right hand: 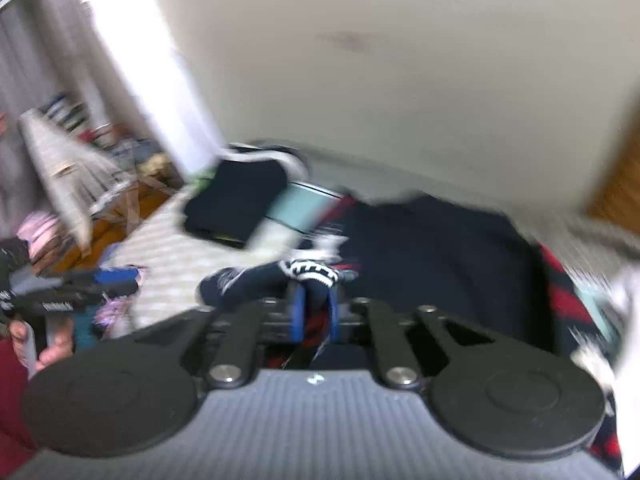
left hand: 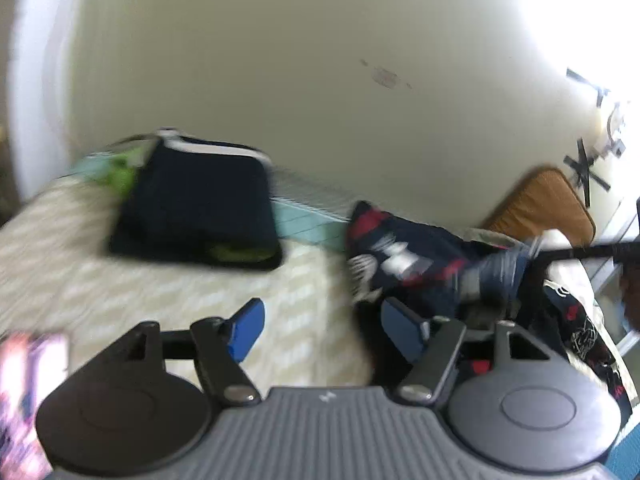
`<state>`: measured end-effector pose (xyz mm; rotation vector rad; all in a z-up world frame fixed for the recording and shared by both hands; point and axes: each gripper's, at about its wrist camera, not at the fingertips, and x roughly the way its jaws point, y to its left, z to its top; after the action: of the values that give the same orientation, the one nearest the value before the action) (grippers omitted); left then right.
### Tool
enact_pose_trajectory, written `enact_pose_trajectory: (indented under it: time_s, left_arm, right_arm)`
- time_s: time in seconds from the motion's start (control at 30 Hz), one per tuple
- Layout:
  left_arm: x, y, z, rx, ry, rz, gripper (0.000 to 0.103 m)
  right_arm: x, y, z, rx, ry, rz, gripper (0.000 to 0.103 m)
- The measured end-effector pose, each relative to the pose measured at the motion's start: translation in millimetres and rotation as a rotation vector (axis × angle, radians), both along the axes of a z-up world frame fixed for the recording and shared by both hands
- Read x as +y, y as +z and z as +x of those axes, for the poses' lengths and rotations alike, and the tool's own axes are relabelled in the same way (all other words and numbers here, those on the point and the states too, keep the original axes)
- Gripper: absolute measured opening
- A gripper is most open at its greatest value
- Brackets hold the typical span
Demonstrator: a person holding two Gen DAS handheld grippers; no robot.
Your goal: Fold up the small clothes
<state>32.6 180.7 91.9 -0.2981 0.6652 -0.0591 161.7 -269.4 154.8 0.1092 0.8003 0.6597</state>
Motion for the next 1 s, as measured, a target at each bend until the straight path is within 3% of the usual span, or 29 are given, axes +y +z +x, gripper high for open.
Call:
enact_pose_trajectory:
  time_s: [0.03, 0.2, 0.4, 0.43, 0.53, 0.57, 0.6, 0.67, 0.73, 0.8, 0.87, 0.9, 1.0]
  left_arm:
    - [-7.0, -4.0, 21.0, 0.018, -0.012, 0.012, 0.066]
    - [-36.0, -27.3, 112.7, 0.108, -0.042, 0.064, 0.066]
    - [-48.7, -54.5, 168.0, 0.161, -0.037, 0.122, 0.066]
    - [-49.6, -60.2, 174.8, 0.169, -0.033, 0.128, 0.062]
    - [-53.4, -74.4, 188.2, 0.174, -0.06, 0.099, 0.029]
    - [-53.5, -73.5, 187.7, 0.158, -0.054, 0.102, 0.021]
    - [-53.9, -72.6, 186.2, 0.145, -0.055, 0.102, 0.02]
    - [-50.4, -69.4, 180.7, 0.104, -0.05, 0.076, 0.017]
    - [-44.3, -68.7, 176.5, 0.075, -0.028, 0.037, 0.016]
    - [-39.5, -71.0, 173.8, 0.064, 0.002, -0.001, 0.016]
    - [-34.7, -75.6, 174.8, 0.056, 0.038, -0.04, 0.016]
    - [-33.3, -78.4, 176.8, 0.065, 0.045, -0.055, 0.017]
    - [-34.0, -79.5, 176.7, 0.057, 0.045, -0.032, 0.018]
  right_arm:
    - [-14.4, -9.9, 1.4, 0.018, -0.048, 0.019, 0.053]
    - [-69.4, -62.0, -22.7, 0.109, -0.149, 0.192, 0.053]
    - [-41.6, -102.8, -56.0, 0.205, -0.093, 0.207, 0.054]
    - [-35.7, -104.9, -58.0, 0.188, -0.095, 0.205, 0.055]
    - [-22.3, -102.5, -56.0, 0.133, -0.105, 0.203, 0.053]
    - [-17.0, -101.1, -53.0, 0.125, -0.109, 0.182, 0.025]
    - [-14.3, -98.2, -47.3, 0.126, -0.104, 0.133, 0.006]
    - [-15.6, -83.0, -42.7, 0.085, -0.093, 0.049, 0.006]
    - [-26.1, -52.9, -41.5, -0.039, -0.131, -0.075, 0.006]
    - [-33.7, -22.7, -38.4, -0.223, -0.209, -0.293, 0.007]
    - [-40.2, -15.3, -26.8, -0.371, -0.328, -0.588, 0.019]
    - [-49.2, -16.7, -18.7, -0.371, -0.378, -0.635, 0.043]
    - [-72.0, -19.5, -16.2, -0.286, -0.411, -0.517, 0.044]
